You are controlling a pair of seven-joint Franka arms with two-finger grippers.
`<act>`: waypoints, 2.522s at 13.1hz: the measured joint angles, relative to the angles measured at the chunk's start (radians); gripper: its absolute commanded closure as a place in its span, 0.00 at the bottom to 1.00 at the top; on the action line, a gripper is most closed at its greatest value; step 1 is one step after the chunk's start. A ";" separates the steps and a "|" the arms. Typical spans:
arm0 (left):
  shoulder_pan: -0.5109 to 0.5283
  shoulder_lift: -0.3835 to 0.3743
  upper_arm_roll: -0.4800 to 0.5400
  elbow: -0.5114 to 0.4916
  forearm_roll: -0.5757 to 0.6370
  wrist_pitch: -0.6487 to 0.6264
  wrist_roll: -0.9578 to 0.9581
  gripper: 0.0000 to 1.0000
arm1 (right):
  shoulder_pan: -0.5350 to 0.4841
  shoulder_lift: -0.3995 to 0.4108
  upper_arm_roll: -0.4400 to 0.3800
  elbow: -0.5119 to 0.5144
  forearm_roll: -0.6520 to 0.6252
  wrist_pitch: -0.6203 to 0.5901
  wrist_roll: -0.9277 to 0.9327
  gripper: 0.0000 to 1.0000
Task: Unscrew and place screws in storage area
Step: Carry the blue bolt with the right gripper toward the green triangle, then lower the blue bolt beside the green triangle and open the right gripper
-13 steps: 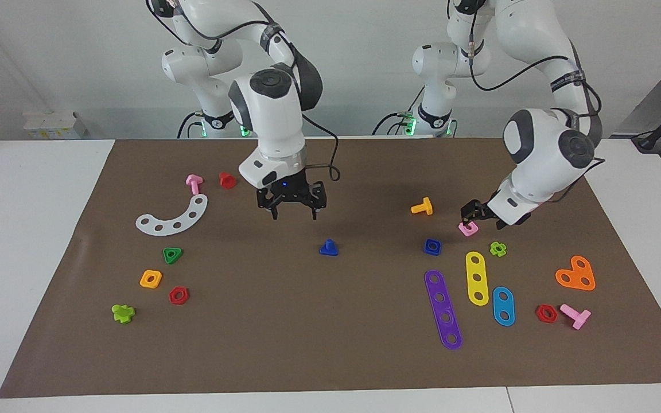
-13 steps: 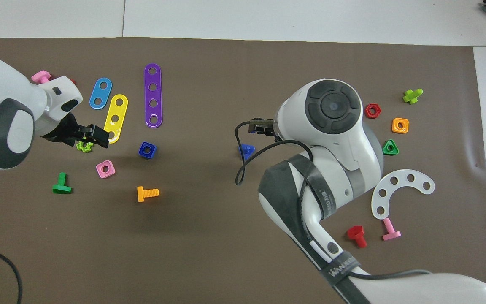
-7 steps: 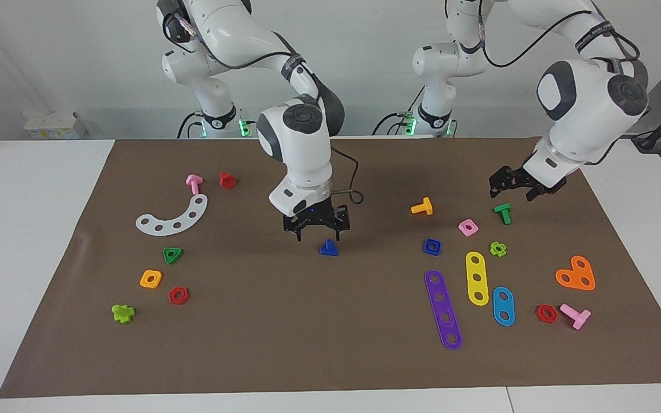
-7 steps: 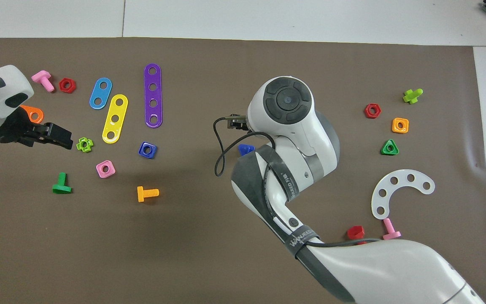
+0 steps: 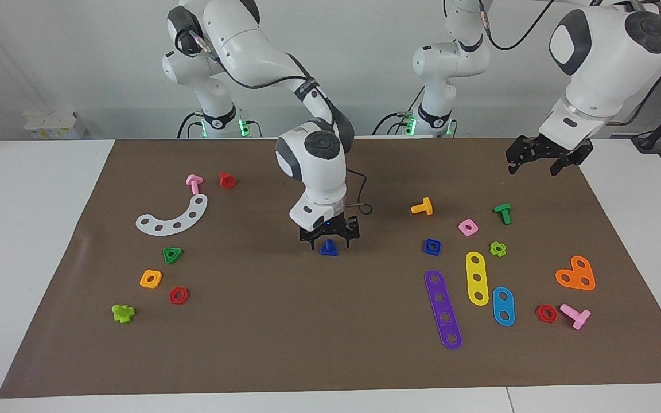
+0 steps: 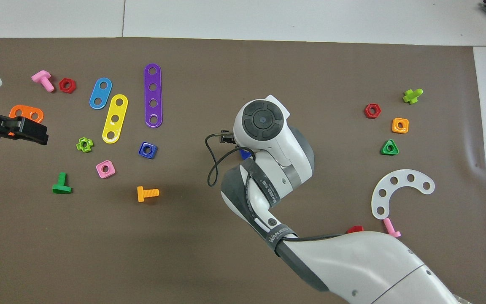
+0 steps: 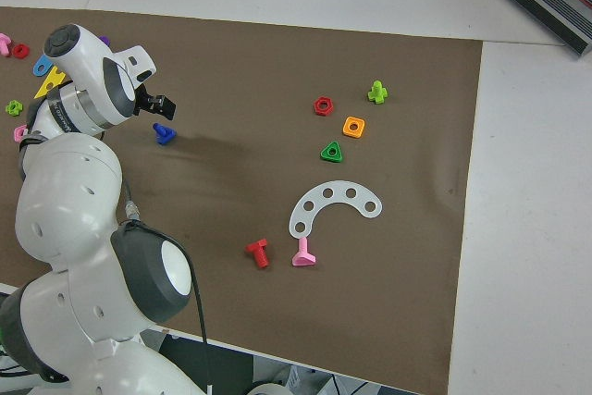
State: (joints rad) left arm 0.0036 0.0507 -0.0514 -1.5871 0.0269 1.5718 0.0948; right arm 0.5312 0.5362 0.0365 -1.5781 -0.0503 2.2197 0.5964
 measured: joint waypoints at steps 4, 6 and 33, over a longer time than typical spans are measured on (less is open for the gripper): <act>0.000 -0.003 -0.003 0.006 -0.001 0.016 -0.007 0.00 | 0.006 0.000 0.000 -0.046 -0.015 0.040 0.000 0.36; 0.000 -0.003 -0.001 0.006 -0.001 0.023 -0.009 0.00 | 0.022 -0.001 0.000 -0.056 -0.015 0.040 0.002 0.48; 0.000 -0.013 -0.001 -0.031 -0.001 0.068 -0.009 0.00 | -0.475 -0.380 -0.018 -0.595 0.019 0.196 -0.474 0.84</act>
State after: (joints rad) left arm 0.0039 0.0376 -0.0524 -1.6178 0.0256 1.6402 0.0855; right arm 0.0558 0.1563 0.0184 -2.1735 -0.0315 2.4154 0.1221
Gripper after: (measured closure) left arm 0.000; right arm 0.811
